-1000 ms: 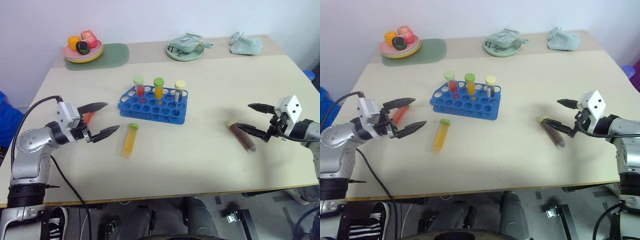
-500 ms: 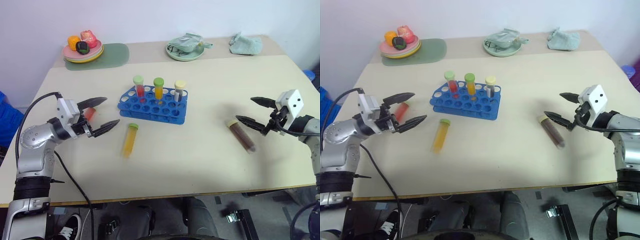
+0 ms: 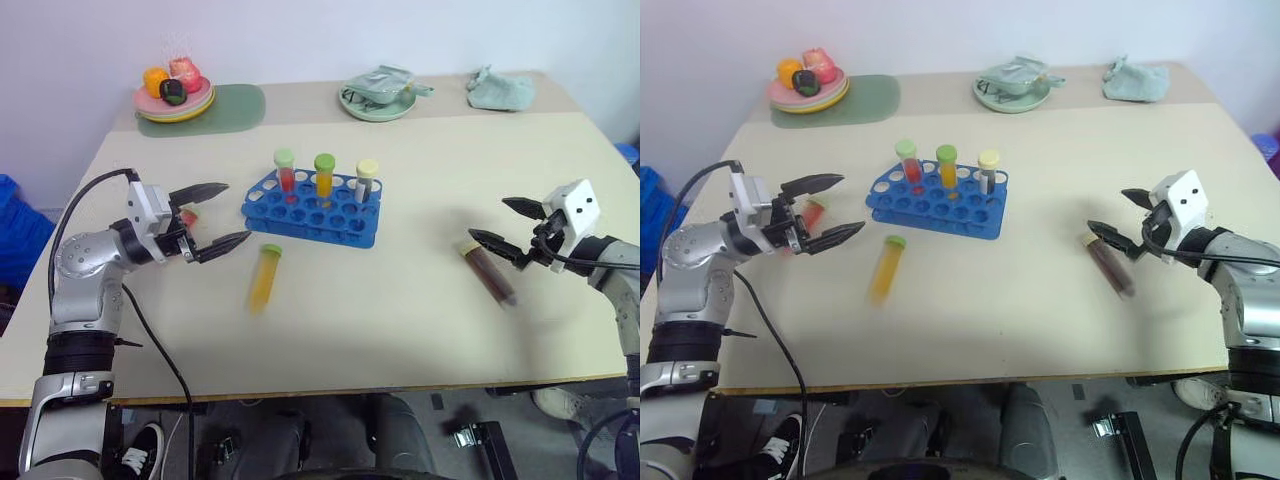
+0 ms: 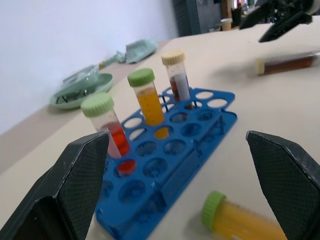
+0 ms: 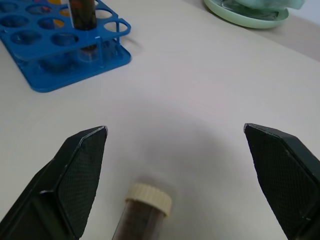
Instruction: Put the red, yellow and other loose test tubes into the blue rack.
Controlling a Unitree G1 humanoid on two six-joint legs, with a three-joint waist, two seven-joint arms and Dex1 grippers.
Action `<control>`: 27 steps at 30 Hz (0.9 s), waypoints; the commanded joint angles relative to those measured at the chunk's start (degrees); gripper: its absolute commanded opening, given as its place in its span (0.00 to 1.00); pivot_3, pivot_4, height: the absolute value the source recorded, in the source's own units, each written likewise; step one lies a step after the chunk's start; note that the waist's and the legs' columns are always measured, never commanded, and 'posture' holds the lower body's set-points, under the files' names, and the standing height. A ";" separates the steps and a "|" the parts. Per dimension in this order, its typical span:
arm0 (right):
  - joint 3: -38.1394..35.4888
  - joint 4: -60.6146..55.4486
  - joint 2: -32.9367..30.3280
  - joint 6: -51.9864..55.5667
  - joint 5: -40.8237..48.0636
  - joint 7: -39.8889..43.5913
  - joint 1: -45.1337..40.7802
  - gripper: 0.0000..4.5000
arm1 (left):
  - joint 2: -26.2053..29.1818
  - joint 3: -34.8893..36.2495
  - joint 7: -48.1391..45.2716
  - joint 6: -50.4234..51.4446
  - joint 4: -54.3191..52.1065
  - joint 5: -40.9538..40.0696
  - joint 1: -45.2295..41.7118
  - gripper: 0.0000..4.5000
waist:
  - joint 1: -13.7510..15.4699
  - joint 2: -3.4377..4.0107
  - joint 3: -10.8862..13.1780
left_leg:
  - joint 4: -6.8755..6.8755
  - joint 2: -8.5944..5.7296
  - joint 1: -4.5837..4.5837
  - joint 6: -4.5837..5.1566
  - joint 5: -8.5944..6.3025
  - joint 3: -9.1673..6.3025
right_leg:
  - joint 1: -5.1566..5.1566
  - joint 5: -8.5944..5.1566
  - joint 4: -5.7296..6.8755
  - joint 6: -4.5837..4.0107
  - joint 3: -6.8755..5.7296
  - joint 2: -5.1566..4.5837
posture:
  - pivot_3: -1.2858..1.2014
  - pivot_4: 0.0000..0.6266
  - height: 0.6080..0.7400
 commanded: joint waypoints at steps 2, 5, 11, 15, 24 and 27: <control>-0.74 -7.90 -4.19 10.88 1.50 -2.92 -2.16 1.00 | 0.36 -0.94 -1.35 2.62 -3.21 -1.69 -1.31 1.00 | 0.55 0.00 0.00 | 0.00 0.01 0.03 0.00 0.00 0.15 | -0.03 0.01 0.04 0.00 0.14 0.01 | 0.52 0.24 1.00; 1.88 -11.23 -7.19 21.41 1.15 -5.18 -4.73 1.00 | 1.18 -1.50 -2.94 7.61 -7.06 -4.33 -0.60 1.00 | 0.85 -0.01 0.00 | 0.00 0.01 0.03 0.01 -0.01 0.32 | -0.11 0.01 0.10 0.01 0.33 0.02 | 0.52 0.24 1.00; 8.14 -9.77 -11.10 43.47 0.80 -9.28 -16.57 1.00 | 3.90 -1.75 -6.06 15.65 -14.07 -8.02 1.50 1.00 | 0.76 -0.02 0.02 | -0.03 0.03 -0.02 0.02 -0.01 0.46 | -0.25 0.00 0.16 0.00 0.47 0.03 | 0.52 0.24 1.00; 15.44 -6.14 -13.84 57.57 1.63 -7.63 -24.81 1.00 | 5.61 -1.12 -7.54 21.16 -18.37 -11.48 3.45 1.00 | 0.89 -0.02 0.02 | -0.07 0.05 -0.06 0.03 -0.02 0.52 | -0.33 0.00 0.15 0.00 0.51 0.04 | 0.52 0.24 1.00; 25.58 -3.77 -15.83 69.09 4.24 -3.70 -31.94 1.00 | 5.97 0.16 -5.39 25.22 -25.79 -14.10 8.45 1.00 | 0.93 -0.05 0.04 | -0.09 0.05 -0.11 0.03 -0.02 0.54 | -0.38 0.00 0.13 0.00 0.51 0.04 | 0.52 0.24 1.00; 31.04 -4.15 -18.48 68.41 4.00 -1.53 -31.64 1.00 | 5.57 0.17 -4.21 25.37 -27.16 -14.37 9.33 1.00 | 0.92 -0.04 0.04 | -0.09 0.05 -0.11 0.03 -0.02 0.57 | -0.40 0.00 0.14 0.00 0.51 0.04 | 0.52 0.24 1.00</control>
